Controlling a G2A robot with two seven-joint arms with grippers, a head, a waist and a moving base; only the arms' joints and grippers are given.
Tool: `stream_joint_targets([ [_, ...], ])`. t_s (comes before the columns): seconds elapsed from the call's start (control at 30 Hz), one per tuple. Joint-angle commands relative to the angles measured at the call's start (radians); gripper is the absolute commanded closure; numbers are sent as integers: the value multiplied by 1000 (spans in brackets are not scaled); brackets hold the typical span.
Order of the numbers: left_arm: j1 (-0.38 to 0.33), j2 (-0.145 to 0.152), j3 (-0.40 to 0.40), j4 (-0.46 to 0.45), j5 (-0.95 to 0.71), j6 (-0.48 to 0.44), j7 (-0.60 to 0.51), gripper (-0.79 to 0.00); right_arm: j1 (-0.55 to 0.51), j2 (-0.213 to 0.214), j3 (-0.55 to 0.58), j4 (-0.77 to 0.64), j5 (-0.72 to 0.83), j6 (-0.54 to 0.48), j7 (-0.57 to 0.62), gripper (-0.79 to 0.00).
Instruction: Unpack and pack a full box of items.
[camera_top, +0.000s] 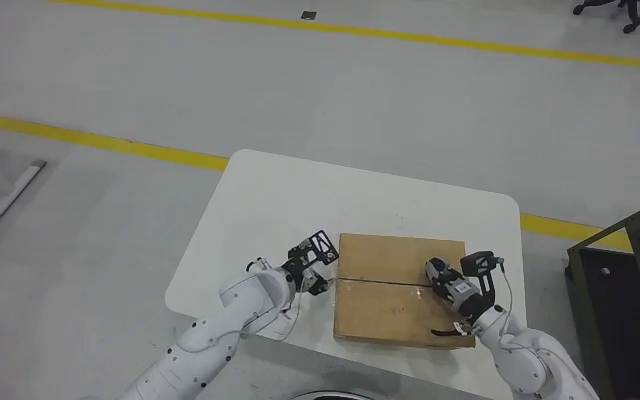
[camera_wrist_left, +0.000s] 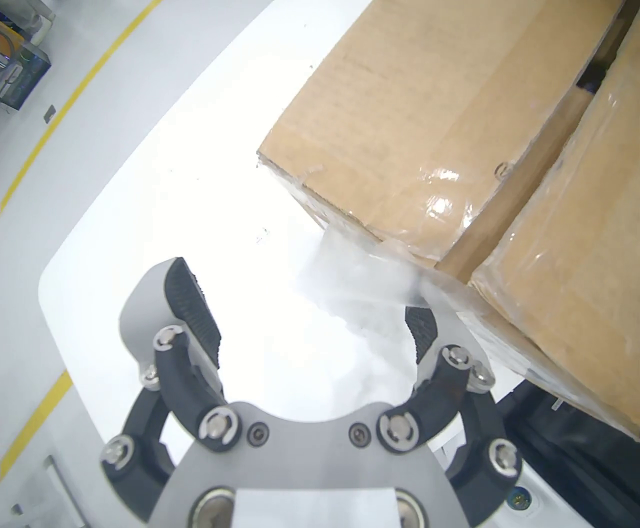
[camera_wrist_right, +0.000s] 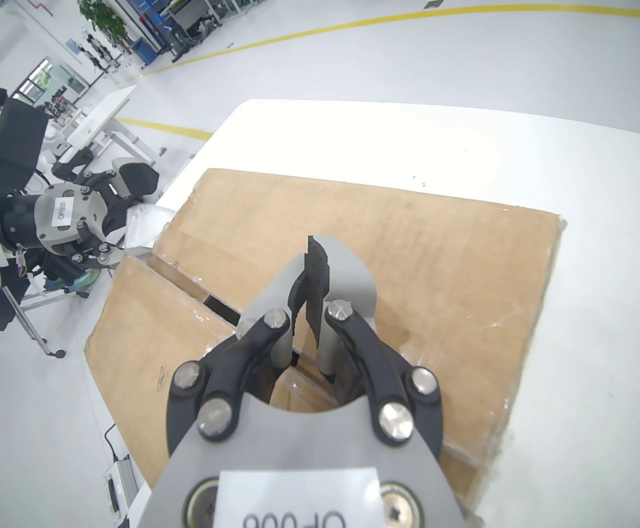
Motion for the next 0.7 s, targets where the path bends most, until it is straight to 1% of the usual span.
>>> stream_joint_targets([
  [0.0,4,0,3,0,35,-2,-8,-785,3,-1,-1,1,0,1,2,0],
  [0.1,14,-1,4,1,59,-12,-10,-785,7,-1,-4,2,-1,1,4,0],
  [0.17,16,-1,21,-2,124,-31,-13,-785,9,-2,-7,1,-4,1,3,0],
  [0.33,25,-4,13,4,128,-41,1,-785,12,-4,-10,2,-4,3,4,0],
  [0.4,30,-6,5,6,97,-58,14,-785,13,-4,-10,3,-4,4,6,0],
  [0.43,31,-6,-1,5,77,-64,21,-745,14,-4,-9,4,-4,4,7,0],
  [0.47,32,-7,-8,6,53,-71,27,-613,15,-4,-8,7,-2,4,7,0],
  [0.5,32,-9,-17,6,24,-75,33,-388,16,-5,-8,9,-1,4,8,0],
  [0.53,32,-9,-24,7,5,-82,34,-329,17,-5,-8,10,-1,4,8,0],
  [0.57,30,-10,-28,5,1,-87,34,-191,17,-5,-8,10,-1,4,8,0],
  [0.6,31,-10,-30,2,-2,-90,35,-126,17,-5,-8,10,-1,4,8,0],
  [0.63,32,-11,-32,-2,-5,-94,37,-37,17,-5,-8,11,0,4,9,0],
  [0.67,33,-11,-33,-6,-6,-97,40,0,18,-5,-7,11,0,4,10,0],
])
